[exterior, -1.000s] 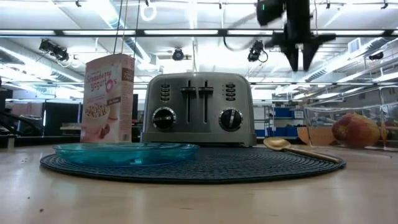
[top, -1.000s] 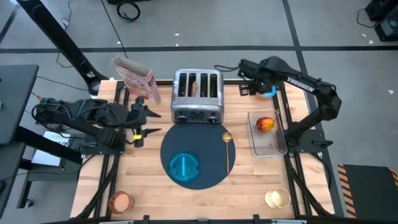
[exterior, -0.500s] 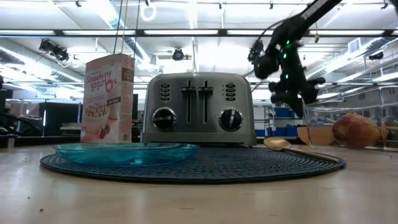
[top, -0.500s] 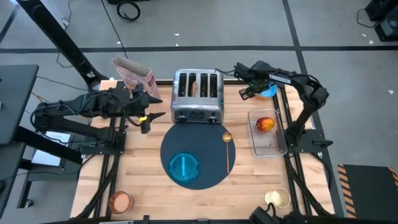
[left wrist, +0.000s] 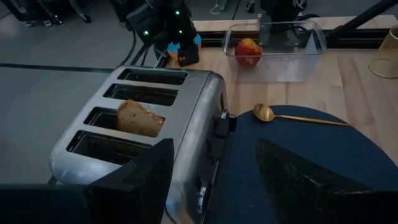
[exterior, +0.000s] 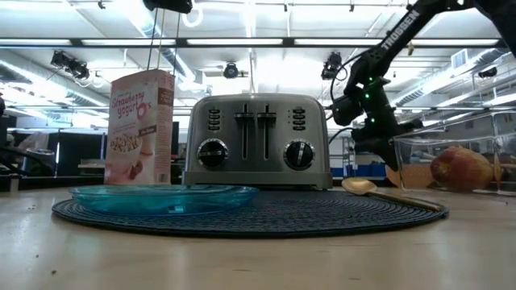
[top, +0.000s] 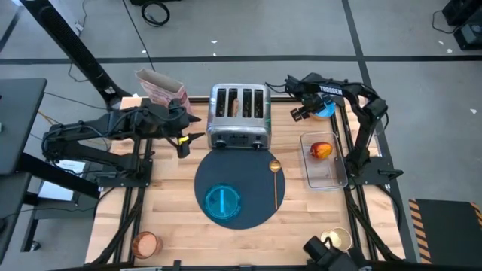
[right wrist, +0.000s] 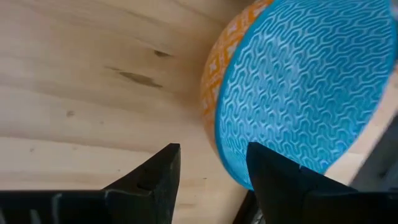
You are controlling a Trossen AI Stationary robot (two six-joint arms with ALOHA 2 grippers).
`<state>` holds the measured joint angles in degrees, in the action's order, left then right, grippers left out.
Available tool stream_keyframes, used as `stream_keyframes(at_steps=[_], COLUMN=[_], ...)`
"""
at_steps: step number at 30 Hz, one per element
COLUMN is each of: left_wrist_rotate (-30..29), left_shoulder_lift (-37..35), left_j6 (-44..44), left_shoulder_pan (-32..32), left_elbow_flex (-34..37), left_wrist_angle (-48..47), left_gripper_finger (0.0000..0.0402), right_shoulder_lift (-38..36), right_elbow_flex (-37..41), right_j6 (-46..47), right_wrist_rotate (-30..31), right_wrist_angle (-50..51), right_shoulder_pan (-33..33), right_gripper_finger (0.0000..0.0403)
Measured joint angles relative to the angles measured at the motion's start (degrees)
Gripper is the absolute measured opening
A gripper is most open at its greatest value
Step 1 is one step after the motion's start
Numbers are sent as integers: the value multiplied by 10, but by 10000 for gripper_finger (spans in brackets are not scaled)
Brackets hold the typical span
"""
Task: Arrange a breakfast setting
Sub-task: Put the orange and blue bowl on the blue table mat
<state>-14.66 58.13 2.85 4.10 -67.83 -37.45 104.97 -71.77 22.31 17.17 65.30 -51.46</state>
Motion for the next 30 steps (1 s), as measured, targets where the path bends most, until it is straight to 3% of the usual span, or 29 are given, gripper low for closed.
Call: stream_keyframes(at_steps=[30], left_wrist_rotate=[-1], left_shoulder_lift=[0], left_j6=[0], left_shoulder_pan=[0], left_elbow_flex=[0], left_wrist_angle=[5], left_gripper_finger=[231], right_shoulder_lift=[0], right_elbow_flex=[0], right_j6=[-71], right_wrist_rotate=[-56], right_wrist_angle=[-11], right_shoulder_pan=[-31], right_gripper_finger=[98])
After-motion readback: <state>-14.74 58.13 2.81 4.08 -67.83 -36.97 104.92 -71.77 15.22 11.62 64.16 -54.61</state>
